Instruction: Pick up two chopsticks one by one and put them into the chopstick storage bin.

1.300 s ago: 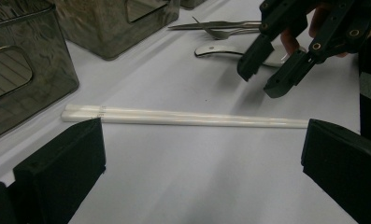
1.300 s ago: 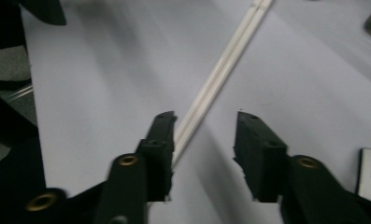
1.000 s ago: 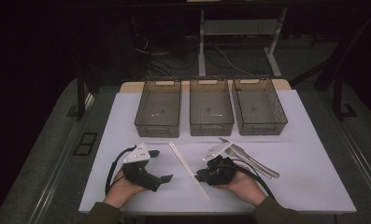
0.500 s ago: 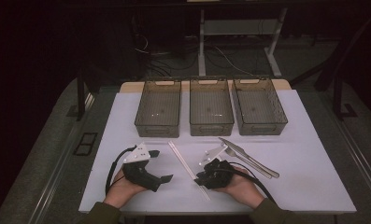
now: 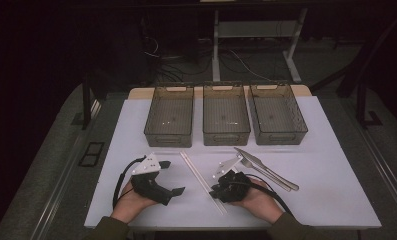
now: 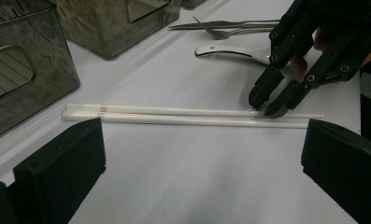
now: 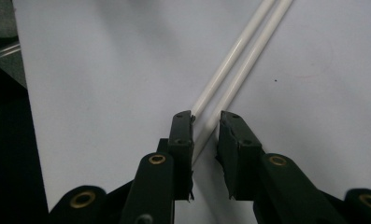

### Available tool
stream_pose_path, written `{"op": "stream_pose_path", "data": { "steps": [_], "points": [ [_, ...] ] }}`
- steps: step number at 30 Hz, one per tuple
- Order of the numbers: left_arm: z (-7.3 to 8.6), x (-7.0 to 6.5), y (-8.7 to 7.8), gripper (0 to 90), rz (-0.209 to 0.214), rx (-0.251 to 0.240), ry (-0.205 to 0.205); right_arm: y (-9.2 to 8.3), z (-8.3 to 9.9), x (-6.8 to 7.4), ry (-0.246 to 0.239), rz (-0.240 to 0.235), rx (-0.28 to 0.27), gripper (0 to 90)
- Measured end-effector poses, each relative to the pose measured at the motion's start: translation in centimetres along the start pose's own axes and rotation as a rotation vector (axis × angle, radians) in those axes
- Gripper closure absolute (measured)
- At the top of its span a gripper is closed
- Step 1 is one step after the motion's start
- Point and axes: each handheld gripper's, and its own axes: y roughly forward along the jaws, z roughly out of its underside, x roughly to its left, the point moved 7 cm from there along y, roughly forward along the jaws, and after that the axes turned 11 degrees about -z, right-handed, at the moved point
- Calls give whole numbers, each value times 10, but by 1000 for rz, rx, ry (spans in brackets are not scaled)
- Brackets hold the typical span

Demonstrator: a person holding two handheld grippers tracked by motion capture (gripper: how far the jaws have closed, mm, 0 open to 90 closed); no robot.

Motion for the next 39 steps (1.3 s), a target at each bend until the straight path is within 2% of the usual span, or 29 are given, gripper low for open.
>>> {"op": "stream_pose_path", "data": {
  "steps": [9, 11, 13, 20, 23, 34, 39],
  "points": [
    [0, 0, 0, 0, 0, 2, 1, -4, 2, -7, -2, 34, 11, 761],
    [0, 0, 0, 0, 1, 0, 1, -5, 2, -7, 12, 23, 6, 773],
    [0, 0, 0, 0, 1, 0, -1, -5, 3, -10, 1, 37, 14, 784],
    [0, 0, 0, 0, 2, 0, 0, -6, 3, -9, 12, 26, 15, 790],
    [0, 0, 0, 0, 2, 0, 0, -7, 4, -12, 2, 42, 26, 790],
    [0, 0, 0, 0, 0, 0, -1, -10, 7, -14, -6, 56, 47, 796],
    [0, 0, 0, 0, 1, 0, 2, -13, 7, -16, 2, 68, 52, 800]
  ]
}}
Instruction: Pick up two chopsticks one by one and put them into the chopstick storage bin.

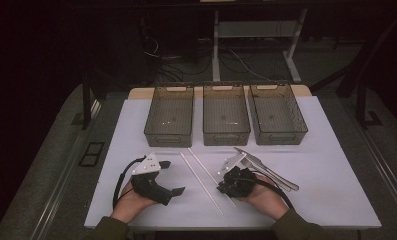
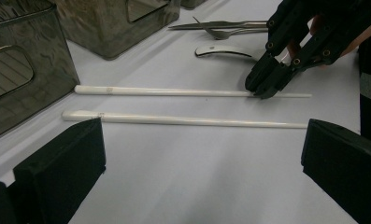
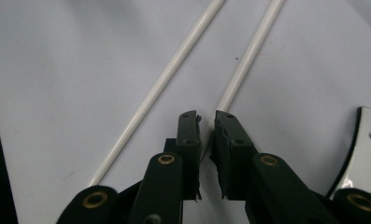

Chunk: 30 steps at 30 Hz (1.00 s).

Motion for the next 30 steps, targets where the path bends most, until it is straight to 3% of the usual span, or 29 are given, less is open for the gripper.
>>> {"op": "stream_pose_path", "data": {
  "steps": [12, 30],
  "points": [
    [0, 0, 0, 0, 0, 0, 1, -6, 4, -13, -5, 52, 32, 822],
    [0, 0, 0, 0, -1, -1, 0, -9, 5, -18, 49, 55, 31, 844]
  ]
}}
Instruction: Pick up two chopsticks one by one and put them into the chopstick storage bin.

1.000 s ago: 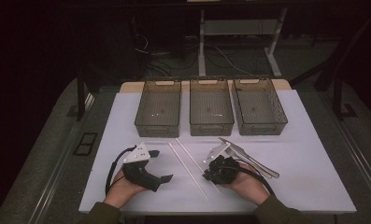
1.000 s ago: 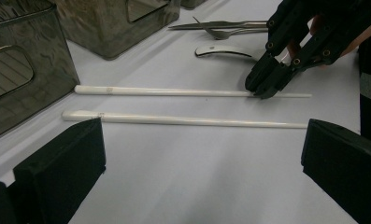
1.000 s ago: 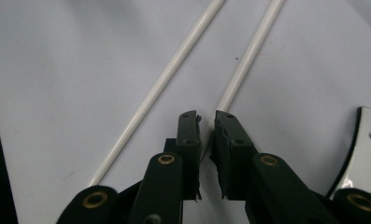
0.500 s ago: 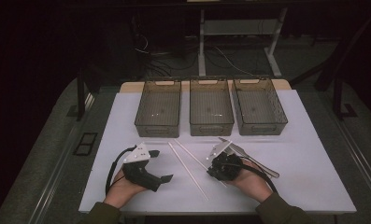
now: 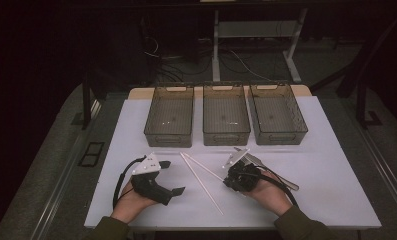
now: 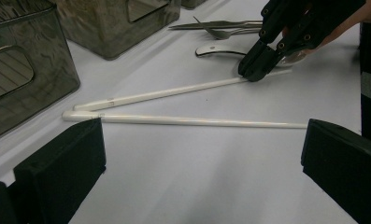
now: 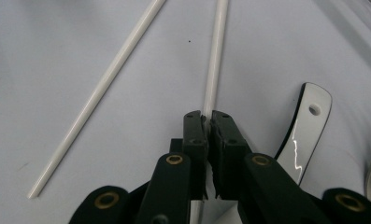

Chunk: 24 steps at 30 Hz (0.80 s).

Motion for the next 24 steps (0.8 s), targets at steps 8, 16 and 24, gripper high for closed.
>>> {"op": "stream_pose_path", "data": {
  "steps": [8, 16, 24],
  "points": [
    [0, 0, 0, 0, -2, -2, -2, -7, -6, 1, 37, -37, -43, 712],
    [-1, 0, 0, 0, 0, -5, -2, -10, -25, -4, 18, -37, -12, 683],
    [0, 0, 0, 0, 6, -4, 2, 5, -54, -14, 14, -33, 45, 748]
  ]
}}
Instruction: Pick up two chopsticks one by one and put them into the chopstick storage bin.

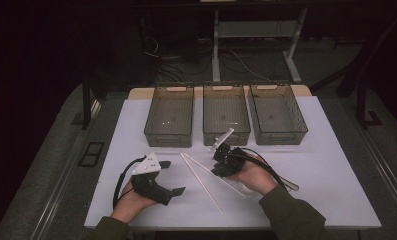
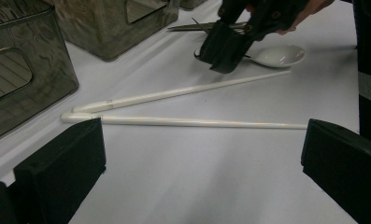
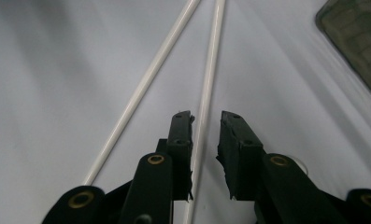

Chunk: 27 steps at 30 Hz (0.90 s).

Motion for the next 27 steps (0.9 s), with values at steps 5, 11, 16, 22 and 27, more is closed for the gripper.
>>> {"op": "stream_pose_path", "data": {
  "steps": [5, 11, 16, 22, 27],
  "points": [
    [0, 0, 0, 0, 2, 1, 1, 9, -10, -4, 15, -10, 36, 763],
    [0, 0, 0, 0, 4, 2, 2, 16, -12, -6, 11, -15, 46, 776],
    [0, -1, 0, 0, 5, 2, 3, 21, -14, -4, 10, -17, 40, 790],
    [0, -1, 0, 0, 6, 2, 1, 27, -11, -6, 4, 6, 52, 817],
    [1, -1, 1, 0, 6, 4, 1, 27, -10, -6, 13, 14, 36, 832]
  ]
}}
